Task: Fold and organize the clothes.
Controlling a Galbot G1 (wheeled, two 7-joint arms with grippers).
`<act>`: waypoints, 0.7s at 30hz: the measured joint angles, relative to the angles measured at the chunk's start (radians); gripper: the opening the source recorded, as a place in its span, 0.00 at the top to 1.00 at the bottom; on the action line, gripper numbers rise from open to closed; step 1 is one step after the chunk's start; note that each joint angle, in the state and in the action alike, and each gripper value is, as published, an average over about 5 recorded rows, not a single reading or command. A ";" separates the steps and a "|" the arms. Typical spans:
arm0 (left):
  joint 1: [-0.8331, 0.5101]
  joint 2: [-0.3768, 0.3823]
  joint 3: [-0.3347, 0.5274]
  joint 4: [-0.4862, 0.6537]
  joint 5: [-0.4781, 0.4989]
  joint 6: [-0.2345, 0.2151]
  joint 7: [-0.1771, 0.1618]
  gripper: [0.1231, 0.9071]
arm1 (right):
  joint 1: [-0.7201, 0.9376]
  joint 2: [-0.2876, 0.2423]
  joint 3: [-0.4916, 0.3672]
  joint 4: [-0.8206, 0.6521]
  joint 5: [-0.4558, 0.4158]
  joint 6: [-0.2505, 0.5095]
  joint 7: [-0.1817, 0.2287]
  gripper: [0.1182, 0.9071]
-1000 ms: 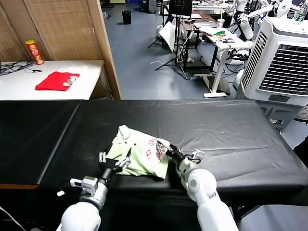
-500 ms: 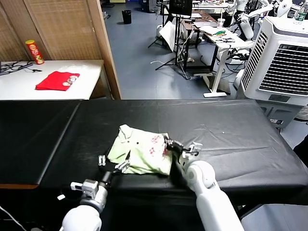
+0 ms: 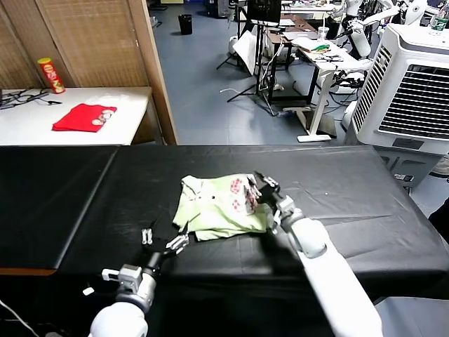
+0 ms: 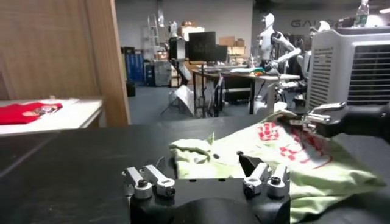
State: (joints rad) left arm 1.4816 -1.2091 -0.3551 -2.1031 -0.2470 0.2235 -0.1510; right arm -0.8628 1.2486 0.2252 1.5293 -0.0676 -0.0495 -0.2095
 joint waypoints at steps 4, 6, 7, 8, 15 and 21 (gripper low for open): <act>0.007 0.005 0.003 0.010 -0.002 -0.030 -0.013 0.14 | -0.094 -0.051 0.034 0.097 -0.022 0.042 0.021 0.29; 0.015 0.010 0.003 0.016 -0.005 -0.060 -0.016 0.14 | -0.162 -0.065 0.060 0.158 -0.017 0.052 0.038 0.21; 0.020 0.013 0.001 0.019 -0.006 -0.072 -0.014 0.14 | -0.198 -0.068 0.075 0.190 -0.014 0.054 0.048 0.17; 0.025 0.016 -0.002 0.021 -0.007 -0.080 -0.010 0.14 | -0.236 -0.069 0.091 0.223 -0.012 0.054 0.060 0.15; 0.074 0.052 -0.029 -0.008 -0.012 -0.076 -0.031 0.14 | -0.521 -0.031 0.205 0.426 0.056 0.012 0.173 0.14; 0.146 0.080 -0.057 -0.050 -0.015 -0.097 -0.044 0.14 | -0.759 0.025 0.261 0.555 0.112 0.003 0.251 0.14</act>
State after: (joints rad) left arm 1.6275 -1.1290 -0.4120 -2.1527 -0.2617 0.1267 -0.1950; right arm -1.6221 1.2740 0.4866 2.0848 0.0446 -0.0461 0.0420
